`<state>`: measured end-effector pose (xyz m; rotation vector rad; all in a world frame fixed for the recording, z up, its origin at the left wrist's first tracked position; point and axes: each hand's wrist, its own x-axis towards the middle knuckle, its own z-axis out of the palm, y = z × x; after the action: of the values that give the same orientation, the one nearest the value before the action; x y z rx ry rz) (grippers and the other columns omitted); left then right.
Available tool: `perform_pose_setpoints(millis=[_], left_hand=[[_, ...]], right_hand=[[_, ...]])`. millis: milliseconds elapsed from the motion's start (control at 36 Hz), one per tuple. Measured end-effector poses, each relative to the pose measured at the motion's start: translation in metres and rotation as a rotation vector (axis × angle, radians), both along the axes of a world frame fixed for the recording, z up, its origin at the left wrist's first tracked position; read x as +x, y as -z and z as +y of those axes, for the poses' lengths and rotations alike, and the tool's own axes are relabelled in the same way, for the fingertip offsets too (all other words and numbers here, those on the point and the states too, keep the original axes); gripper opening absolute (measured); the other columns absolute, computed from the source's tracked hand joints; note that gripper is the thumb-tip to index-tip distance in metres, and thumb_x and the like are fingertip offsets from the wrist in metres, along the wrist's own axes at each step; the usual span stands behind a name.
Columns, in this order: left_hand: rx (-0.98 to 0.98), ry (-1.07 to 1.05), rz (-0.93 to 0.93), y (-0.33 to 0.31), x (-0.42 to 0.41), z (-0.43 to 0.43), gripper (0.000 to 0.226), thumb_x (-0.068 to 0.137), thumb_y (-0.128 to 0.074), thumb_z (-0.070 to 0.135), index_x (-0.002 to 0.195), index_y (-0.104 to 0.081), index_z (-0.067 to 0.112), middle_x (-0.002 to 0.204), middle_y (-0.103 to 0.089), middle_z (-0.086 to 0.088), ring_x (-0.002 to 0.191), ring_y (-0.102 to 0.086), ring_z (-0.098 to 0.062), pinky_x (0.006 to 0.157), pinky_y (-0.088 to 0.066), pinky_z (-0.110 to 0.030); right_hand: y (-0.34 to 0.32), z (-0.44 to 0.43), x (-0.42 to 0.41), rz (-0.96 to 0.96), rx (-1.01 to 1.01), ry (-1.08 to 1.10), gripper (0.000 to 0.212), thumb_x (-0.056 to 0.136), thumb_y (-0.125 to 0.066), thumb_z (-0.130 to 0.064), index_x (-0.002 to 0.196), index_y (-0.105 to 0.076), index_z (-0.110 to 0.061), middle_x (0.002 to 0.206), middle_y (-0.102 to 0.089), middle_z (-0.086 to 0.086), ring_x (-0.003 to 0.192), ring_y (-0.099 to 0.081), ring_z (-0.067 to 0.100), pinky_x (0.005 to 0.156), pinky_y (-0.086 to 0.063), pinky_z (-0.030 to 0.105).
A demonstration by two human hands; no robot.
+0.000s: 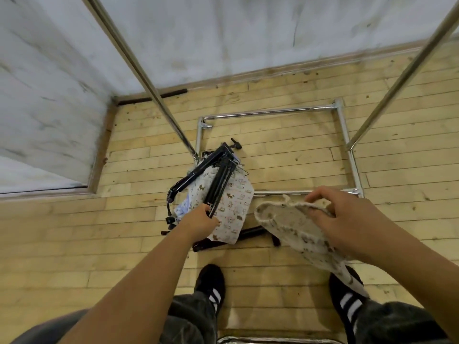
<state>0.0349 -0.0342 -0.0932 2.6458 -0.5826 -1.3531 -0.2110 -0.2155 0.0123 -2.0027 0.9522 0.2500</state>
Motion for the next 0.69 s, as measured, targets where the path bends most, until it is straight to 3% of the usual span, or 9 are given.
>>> perform_pose_setpoints(millis=[139, 250, 306, 361, 472, 528, 583, 639, 694], left_hand=[[0.042, -0.094, -0.037, 0.050, 0.016, 0.012, 0.061, 0.098, -0.060, 0.027, 0.152, -0.037, 0.009, 0.144, -0.053, -0.017, 0.127, -0.053, -0.034, 0.101, -0.046, -0.036], [0.113, -0.160, -0.024, 0.107, 0.027, 0.032, 0.091, 0.080, -0.064, 0.050, 0.154, -0.028, 0.013, 0.149, -0.039, -0.020, 0.129, -0.049, -0.043, 0.108, -0.047, -0.052], [0.140, -0.186, -0.013, 0.124, 0.028, 0.037, 0.087, 0.088, -0.065, 0.046, 0.156, -0.024, 0.011, 0.154, -0.032, -0.022, 0.135, -0.042, -0.045, 0.112, -0.043, -0.053], [0.108, -0.183, -0.019, 0.123, 0.026, 0.037, 0.079, 0.096, -0.063, 0.040, 0.157, -0.024, 0.008, 0.156, -0.034, -0.022, 0.139, -0.041, -0.043, 0.112, -0.042, -0.049], [0.114, -0.187, -0.029, 0.143, 0.038, 0.044, 0.070, 0.090, -0.058, 0.044, 0.149, -0.040, 0.011, 0.146, -0.048, -0.021, 0.129, -0.050, -0.042, 0.107, -0.047, -0.050], [0.188, -0.160, -0.101, 0.156, 0.043, 0.048, 0.066, 0.088, -0.056, 0.047, 0.146, -0.043, 0.017, 0.147, -0.047, -0.023, 0.132, -0.045, -0.044, 0.108, -0.044, -0.051], [0.246, -0.093, -0.190, 0.153, 0.042, 0.046, 0.060, 0.093, -0.055, 0.043, 0.145, -0.045, 0.016, 0.148, -0.043, -0.024, 0.136, -0.038, -0.043, 0.108, -0.041, -0.052], [0.152, -0.048, -0.264, 0.148, 0.038, 0.039, 0.051, 0.095, -0.058, 0.032, 0.141, -0.050, 0.010, 0.139, -0.046, -0.023, 0.130, -0.044, -0.041, 0.104, -0.045, -0.051], [0.011, -0.048, -0.264, 0.150, 0.034, 0.032, 0.054, 0.094, -0.063, 0.023, 0.142, -0.048, 0.006, 0.136, -0.046, -0.020, 0.128, -0.048, -0.039, 0.106, -0.045, -0.049]], right_hand=[[0.009, -0.002, -0.007, 0.007, -0.033, -0.043, 0.040, 0.104, -0.053, -0.028, 0.134, -0.044, -0.052, 0.070, -0.067, 0.002, 0.059, -0.068, 0.017, 0.045, -0.051, 0.025], [0.016, 0.002, -0.009, 0.015, -0.020, -0.084, 0.051, 0.105, -0.051, -0.027, 0.138, -0.041, -0.064, 0.085, -0.055, -0.023, 0.069, -0.065, -0.008, 0.051, -0.050, 0.011], [0.016, 0.002, -0.006, 0.049, -0.010, -0.112, 0.055, 0.105, -0.049, -0.028, 0.138, -0.035, -0.070, 0.094, -0.048, -0.032, 0.075, -0.069, 0.007, 0.061, -0.057, 0.014], [0.014, 0.003, -0.005, 0.068, -0.025, -0.138, 0.058, 0.106, -0.046, -0.028, 0.134, -0.029, -0.076, 0.107, -0.053, -0.027, 0.077, -0.070, 0.014, 0.071, -0.059, 0.020], [0.017, 0.002, -0.003, 0.056, -0.058, -0.150, 0.066, 0.107, -0.043, -0.025, 0.126, -0.021, -0.084, 0.120, -0.045, -0.026, 0.072, -0.071, 0.016, 0.068, -0.059, 0.022], [0.019, 0.003, -0.002, 0.043, -0.048, -0.124, 0.071, 0.107, -0.042, -0.021, 0.125, -0.019, -0.085, 0.119, -0.045, -0.029, 0.070, -0.070, 0.011, 0.066, -0.059, 0.019], [0.019, 0.005, -0.003, 0.052, -0.041, -0.125, 0.074, 0.106, -0.040, -0.017, 0.124, -0.017, -0.085, 0.100, -0.049, -0.038, 0.070, -0.068, 0.001, 0.064, -0.054, 0.012], [0.017, 0.005, -0.002, 0.069, -0.048, -0.129, 0.074, 0.106, -0.039, -0.014, 0.123, -0.019, -0.083, 0.080, -0.053, -0.038, 0.075, -0.063, -0.011, 0.068, -0.050, 0.008], [0.016, 0.005, 0.000, 0.089, -0.054, -0.123, 0.072, 0.107, -0.035, -0.011, 0.123, -0.022, -0.080, 0.090, -0.055, -0.026, 0.085, -0.051, -0.026, 0.075, -0.046, 0.005]])
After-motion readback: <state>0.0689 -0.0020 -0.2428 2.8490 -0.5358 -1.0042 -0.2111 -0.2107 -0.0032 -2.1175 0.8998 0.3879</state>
